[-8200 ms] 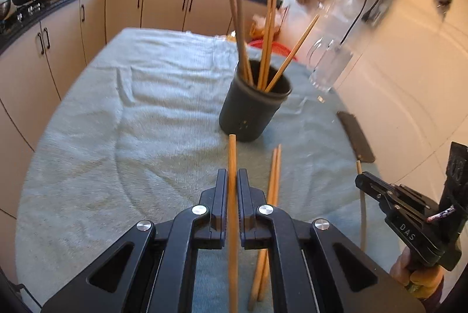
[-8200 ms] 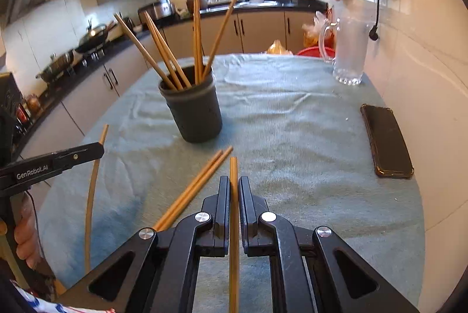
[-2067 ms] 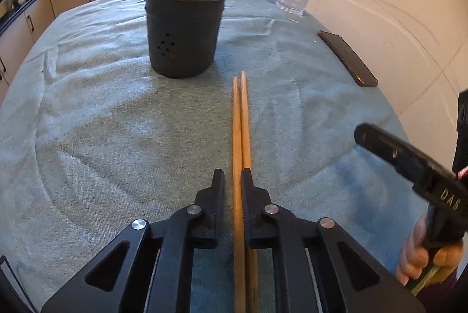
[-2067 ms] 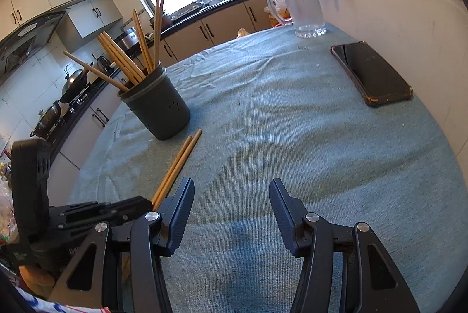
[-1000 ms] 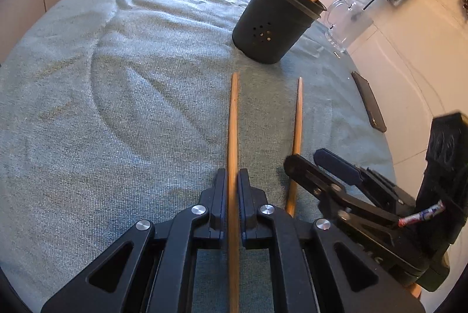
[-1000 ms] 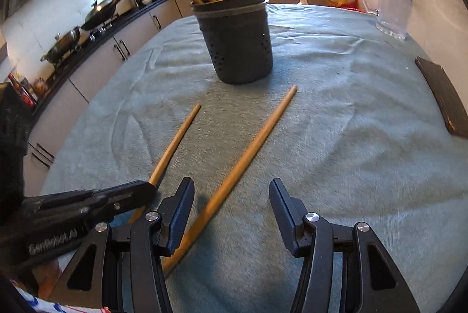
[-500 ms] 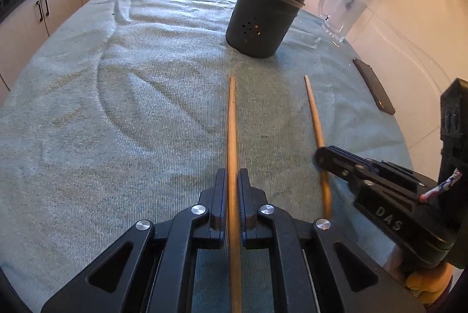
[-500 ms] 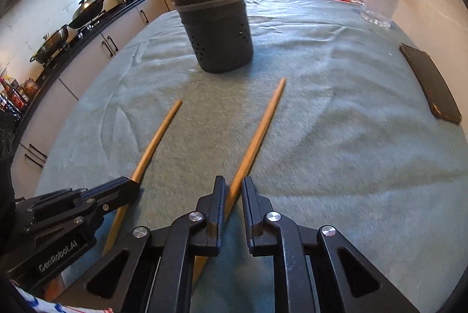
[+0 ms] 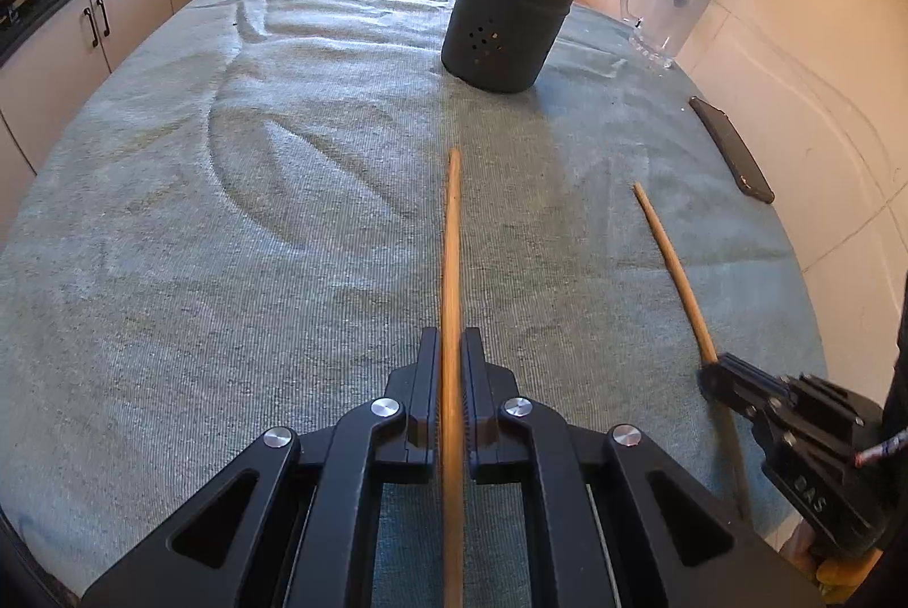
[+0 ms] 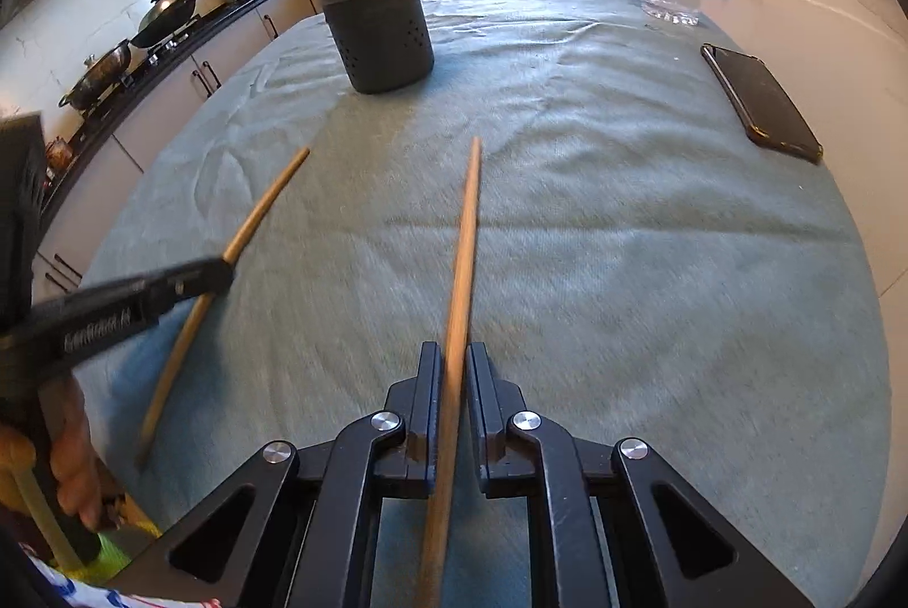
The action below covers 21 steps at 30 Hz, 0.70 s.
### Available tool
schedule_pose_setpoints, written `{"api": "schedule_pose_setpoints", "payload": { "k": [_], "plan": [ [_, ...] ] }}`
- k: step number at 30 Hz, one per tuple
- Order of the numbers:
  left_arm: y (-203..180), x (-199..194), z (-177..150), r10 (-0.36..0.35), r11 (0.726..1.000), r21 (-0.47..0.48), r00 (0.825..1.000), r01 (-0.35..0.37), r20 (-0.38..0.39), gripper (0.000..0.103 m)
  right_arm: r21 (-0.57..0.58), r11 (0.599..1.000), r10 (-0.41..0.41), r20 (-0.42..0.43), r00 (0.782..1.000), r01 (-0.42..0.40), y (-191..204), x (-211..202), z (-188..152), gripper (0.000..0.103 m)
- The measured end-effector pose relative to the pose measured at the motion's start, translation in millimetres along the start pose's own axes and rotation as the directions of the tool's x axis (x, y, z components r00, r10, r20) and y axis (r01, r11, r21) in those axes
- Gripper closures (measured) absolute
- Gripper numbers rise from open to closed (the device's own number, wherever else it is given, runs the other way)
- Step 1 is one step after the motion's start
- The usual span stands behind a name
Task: Organize utensils
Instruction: 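Close the left gripper on a chopstick while the right grasps another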
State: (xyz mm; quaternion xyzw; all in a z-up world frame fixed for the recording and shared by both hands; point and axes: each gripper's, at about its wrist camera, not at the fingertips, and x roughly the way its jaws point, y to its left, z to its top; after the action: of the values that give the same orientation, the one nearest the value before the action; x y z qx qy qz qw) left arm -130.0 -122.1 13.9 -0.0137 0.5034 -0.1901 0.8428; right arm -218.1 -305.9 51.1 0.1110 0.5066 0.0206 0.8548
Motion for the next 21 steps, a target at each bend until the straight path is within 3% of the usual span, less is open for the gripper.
{"api": "schedule_pose_setpoints", "payload": {
  "k": [5,13,21],
  "plan": [
    [2,-2,3,-0.019,1.0,-0.013,0.999,0.019,-0.029,0.096,-0.019,1.0,0.0,0.015,1.0,0.0,0,-2,1,0.069],
    [14,-3,20,-0.005,1.0,-0.014,0.999,0.004,-0.036,0.096,-0.033,0.999,-0.004,0.012,1.0,0.004,-4,12,21,0.069],
    [2,18,47,0.012,0.998,0.064,0.995,-0.006,-0.096,0.094,-0.041,0.999,-0.026,-0.009,1.0,0.026,-8,32,49,0.069]
  ]
}}
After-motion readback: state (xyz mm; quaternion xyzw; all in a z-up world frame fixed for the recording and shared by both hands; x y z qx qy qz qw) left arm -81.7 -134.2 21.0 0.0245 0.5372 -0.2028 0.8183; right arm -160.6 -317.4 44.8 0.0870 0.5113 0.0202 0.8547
